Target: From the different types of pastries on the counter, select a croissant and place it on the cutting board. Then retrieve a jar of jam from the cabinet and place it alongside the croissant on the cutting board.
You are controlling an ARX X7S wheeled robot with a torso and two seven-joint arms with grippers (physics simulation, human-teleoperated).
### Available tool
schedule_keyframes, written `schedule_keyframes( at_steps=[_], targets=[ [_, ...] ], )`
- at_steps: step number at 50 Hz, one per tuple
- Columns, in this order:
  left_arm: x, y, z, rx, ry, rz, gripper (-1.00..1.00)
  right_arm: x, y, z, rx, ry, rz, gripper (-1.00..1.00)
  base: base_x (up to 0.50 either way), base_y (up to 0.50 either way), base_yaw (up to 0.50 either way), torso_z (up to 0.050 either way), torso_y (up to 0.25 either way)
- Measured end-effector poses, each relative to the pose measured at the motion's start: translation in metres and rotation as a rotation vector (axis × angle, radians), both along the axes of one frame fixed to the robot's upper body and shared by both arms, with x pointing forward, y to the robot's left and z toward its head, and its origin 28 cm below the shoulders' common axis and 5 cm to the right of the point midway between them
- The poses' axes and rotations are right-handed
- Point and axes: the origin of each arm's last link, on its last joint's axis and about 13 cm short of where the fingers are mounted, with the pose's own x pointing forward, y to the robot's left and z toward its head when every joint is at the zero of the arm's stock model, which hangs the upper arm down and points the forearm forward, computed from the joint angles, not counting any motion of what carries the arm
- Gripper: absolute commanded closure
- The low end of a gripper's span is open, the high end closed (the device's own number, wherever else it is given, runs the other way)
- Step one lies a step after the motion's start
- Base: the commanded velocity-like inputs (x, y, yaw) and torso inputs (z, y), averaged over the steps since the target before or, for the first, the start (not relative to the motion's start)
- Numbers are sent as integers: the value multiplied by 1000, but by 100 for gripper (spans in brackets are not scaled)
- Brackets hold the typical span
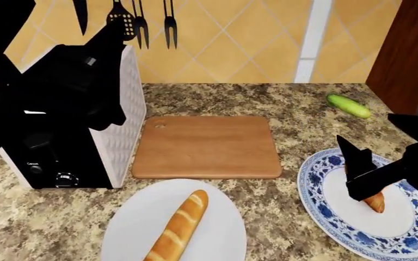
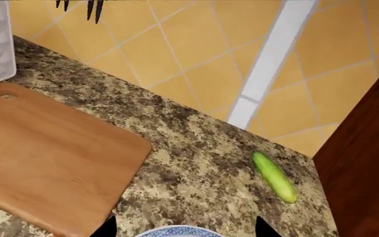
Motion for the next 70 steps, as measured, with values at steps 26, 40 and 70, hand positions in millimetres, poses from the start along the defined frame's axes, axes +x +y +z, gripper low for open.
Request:
schedule_keyframes(
  at_steps=[26, 40, 70],
  targets=[
    [-1, -2, 1, 7, -4, 1, -100, 1, -23, -38, -14, 158, -105, -100, 0, 0, 0, 0, 0],
    [0, -2, 0, 5, -2, 3, -100, 5, -25, -59, -29, 221, -128, -100, 0, 0, 0, 0, 0],
    [0, -1, -1, 6, -1, 6, -100, 8, -28, -75, 1, 250, -173, 100, 0, 0, 0, 0, 0]
  ],
)
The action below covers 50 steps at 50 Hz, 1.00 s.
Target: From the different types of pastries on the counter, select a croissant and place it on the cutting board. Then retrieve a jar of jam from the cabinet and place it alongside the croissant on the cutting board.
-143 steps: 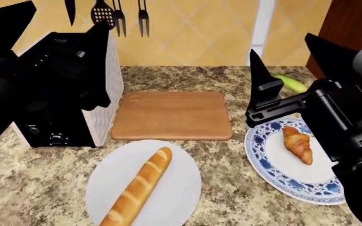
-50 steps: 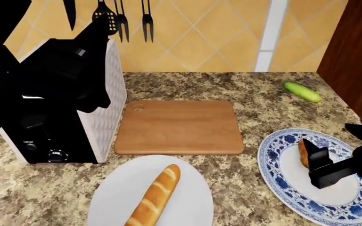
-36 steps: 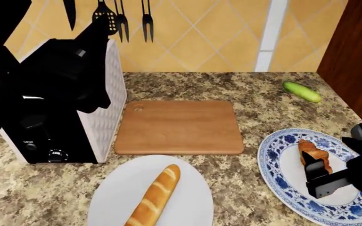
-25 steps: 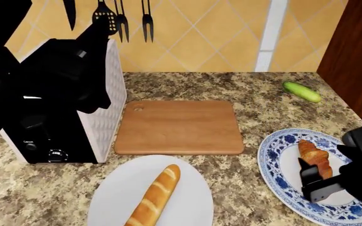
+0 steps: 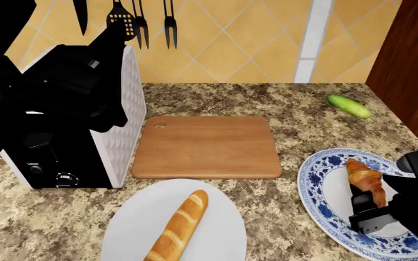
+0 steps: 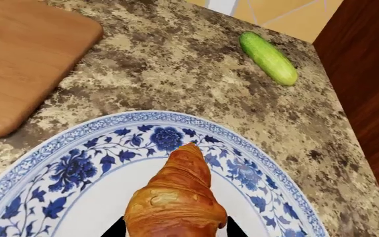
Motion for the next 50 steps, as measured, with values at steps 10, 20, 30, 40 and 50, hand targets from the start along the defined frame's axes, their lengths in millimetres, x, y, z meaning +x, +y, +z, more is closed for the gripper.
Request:
schedule_keyframes(
  at_steps=[10, 20, 30, 40, 50],
  targets=[
    [0, -1, -1, 0, 1, 1, -100, 3, 6, 39, 11, -153, 13, 100, 0, 0, 0, 0, 0],
    [1, -3, -2, 1, -9, 0, -100, 29, 40, 71, 66, -321, 73, 100, 0, 0, 0, 0, 0],
    [0, -5, -3, -3, -14, -4, -100, 56, 66, 94, 91, -393, 140, 100, 0, 0, 0, 0, 0],
    [-3, -8, -1, -8, -26, -15, -100, 108, 99, 120, 79, -358, 269, 100, 0, 0, 0, 0, 0],
    [-4, -10, 2, -7, -33, -25, -100, 146, 127, 138, 10, -282, 365, 100, 0, 0, 0, 0, 0]
  ],
)
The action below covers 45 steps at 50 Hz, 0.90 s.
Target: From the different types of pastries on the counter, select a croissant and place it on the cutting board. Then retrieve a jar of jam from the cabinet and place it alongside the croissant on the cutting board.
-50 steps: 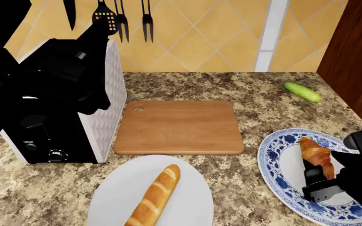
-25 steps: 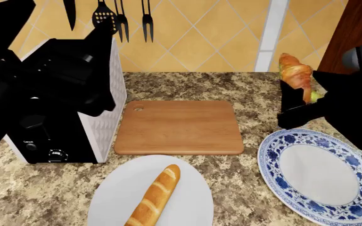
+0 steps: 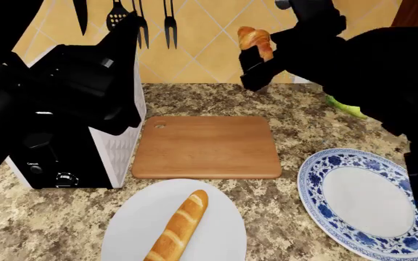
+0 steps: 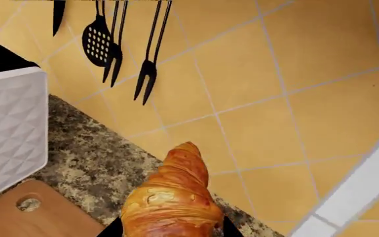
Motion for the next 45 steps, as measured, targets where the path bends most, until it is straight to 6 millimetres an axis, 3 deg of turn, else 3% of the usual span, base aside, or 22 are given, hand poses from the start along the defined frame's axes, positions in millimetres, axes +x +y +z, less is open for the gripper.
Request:
schedule_keyframes(
  at_steps=[16, 45],
  targets=[
    [-3, -1, 7, 0, -15, -5, -100, 27, 37, -2, -97, 92, 173, 100, 0, 0, 0, 0, 0],
    [-3, -1, 6, 2, -17, -2, -100, 26, 73, -39, -103, 184, 429, 100, 0, 0, 0, 0, 0]
  ],
)
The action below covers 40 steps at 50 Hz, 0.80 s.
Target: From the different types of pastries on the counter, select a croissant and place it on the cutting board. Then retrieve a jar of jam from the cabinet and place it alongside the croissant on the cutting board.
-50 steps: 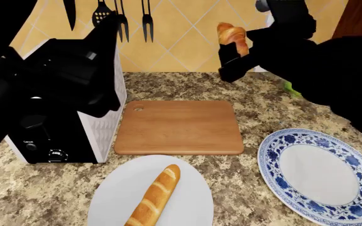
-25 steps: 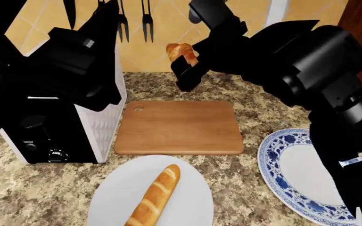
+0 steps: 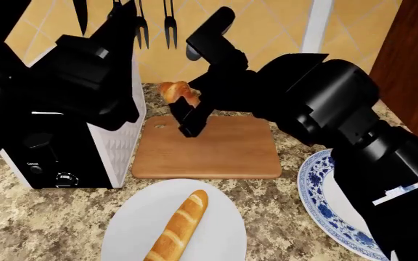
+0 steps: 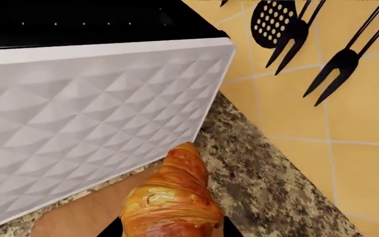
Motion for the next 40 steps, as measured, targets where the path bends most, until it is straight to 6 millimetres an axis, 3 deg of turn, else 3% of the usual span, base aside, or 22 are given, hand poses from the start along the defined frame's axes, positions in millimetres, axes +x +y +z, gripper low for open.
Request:
schedule_keyframes(
  at_steps=[23, 35, 40],
  targets=[
    [1, -1, -2, 3, 3, 0, -100, -8, 7, -17, -55, 75, 96, 100, 0, 0, 0, 0, 0],
    [1, -1, -3, 3, 2, -1, -100, -1, 10, -23, -62, 80, 78, 100, 0, 0, 0, 0, 0],
    [1, -1, -3, 12, -11, 1, -100, 2, 12, -24, -56, 77, 73, 100, 0, 0, 0, 0, -211]
  ],
)
